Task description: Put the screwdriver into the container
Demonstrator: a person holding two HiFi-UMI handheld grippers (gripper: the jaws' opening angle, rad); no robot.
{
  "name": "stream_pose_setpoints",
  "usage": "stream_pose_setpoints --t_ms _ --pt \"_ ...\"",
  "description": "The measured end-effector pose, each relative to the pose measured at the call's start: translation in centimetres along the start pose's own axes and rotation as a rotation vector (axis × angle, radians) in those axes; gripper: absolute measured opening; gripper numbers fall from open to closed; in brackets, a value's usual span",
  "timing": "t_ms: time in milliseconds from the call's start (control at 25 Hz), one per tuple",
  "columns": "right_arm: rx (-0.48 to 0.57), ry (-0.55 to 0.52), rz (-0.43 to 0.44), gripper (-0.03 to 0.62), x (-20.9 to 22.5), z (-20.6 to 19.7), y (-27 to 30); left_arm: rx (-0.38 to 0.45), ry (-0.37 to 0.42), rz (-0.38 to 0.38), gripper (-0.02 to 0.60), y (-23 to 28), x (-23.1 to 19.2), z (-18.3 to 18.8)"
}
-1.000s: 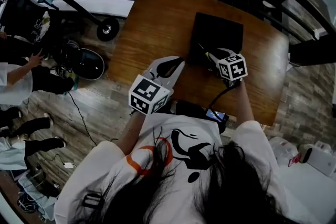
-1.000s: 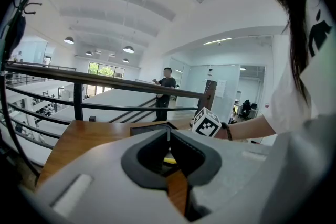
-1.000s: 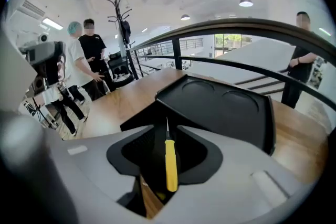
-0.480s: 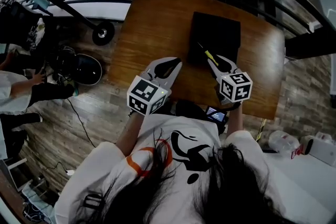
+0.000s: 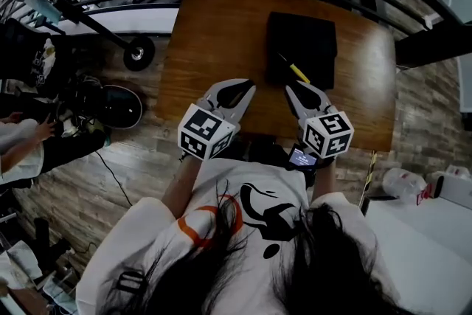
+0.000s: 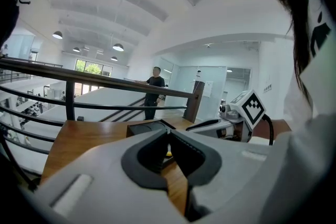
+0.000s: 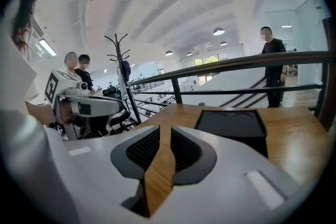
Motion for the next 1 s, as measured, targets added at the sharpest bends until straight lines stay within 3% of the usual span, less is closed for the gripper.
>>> stream_pose_setpoints --t_ms 560,800,1000 --pt "0.047 0.069 -0.083 0.059 -9.1 -1.6 -0.3 -0.063 0.036 -0.146 0.001 -4.7 -1.5 -1.9" --pt "0.035 0.062 -0.084 0.049 -10.1 -2.6 -2.2 -0.06 0.039 -0.162 0.0 -5.1 0.4 -2.5" --pt "0.037 0.035 -0.058 0.043 -10.2 -2.5 -2.5 -0.042 0.045 -0.132 0.0 -5.7 1.2 -2.3"
Point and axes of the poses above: the fingertips, and each gripper's own axes: y forward along the fingers, x to its right, z out of its top, the point moved 10 cm from there along -y, backward along the fingers, and after that the axes turned 6 degrees about -y, right-handed, at the moved point
